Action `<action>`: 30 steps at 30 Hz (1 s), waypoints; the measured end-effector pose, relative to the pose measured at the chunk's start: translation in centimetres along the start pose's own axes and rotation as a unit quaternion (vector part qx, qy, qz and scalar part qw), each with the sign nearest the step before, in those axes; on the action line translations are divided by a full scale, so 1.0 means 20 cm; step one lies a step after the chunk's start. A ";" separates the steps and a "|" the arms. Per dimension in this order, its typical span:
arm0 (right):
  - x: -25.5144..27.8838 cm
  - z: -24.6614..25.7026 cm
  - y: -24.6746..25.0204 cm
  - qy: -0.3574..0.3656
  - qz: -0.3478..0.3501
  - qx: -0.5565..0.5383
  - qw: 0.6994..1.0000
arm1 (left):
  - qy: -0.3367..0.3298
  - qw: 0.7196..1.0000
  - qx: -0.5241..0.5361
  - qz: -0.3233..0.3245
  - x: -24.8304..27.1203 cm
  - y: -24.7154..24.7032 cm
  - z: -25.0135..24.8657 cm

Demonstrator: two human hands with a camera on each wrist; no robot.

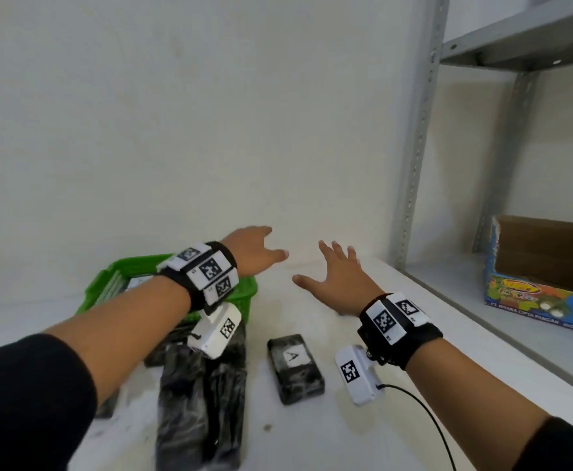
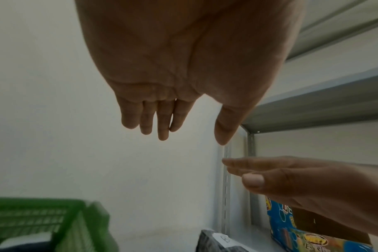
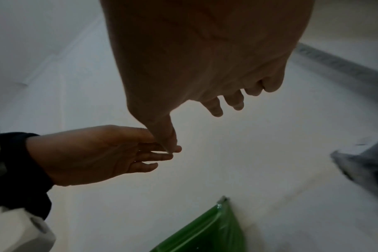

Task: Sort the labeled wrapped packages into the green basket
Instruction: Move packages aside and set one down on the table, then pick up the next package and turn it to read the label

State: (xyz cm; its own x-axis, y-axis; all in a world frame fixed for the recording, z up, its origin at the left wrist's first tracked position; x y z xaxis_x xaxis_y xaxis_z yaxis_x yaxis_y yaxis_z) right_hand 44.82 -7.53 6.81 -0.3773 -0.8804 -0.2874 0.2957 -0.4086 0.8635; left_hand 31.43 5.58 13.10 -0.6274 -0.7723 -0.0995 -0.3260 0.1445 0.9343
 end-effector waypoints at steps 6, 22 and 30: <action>0.07 0.47 -0.14 0.105 0.013 -0.011 0.994 | 0.027 0.999 -0.025 -0.017 0.28 0.21 0.42; 0.12 1.29 -0.71 0.227 0.171 0.030 0.958 | 0.152 0.987 -0.039 0.027 0.74 0.28 1.37; 0.05 1.38 -0.97 0.163 0.267 0.051 0.949 | 0.128 0.988 0.017 0.090 0.71 0.06 1.45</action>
State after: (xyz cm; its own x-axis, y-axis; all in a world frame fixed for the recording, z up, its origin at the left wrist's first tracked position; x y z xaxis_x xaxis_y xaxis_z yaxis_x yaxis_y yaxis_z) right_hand 14.49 6.06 1.25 0.0977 -0.9899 0.1029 0.2760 0.1263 0.9528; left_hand 1.63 12.75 2.88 -0.4788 -0.8631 0.1609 -0.2527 0.3110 0.9162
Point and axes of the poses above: each hand's wrist, its own x-axis away from the middle knuckle, its own y-axis out of the back of the hand, z = x × y, the point moved 3 cm from there along -x, towards the middle knuckle, and after that the axes turned 14 degrees about y, right-handed, at the moved point
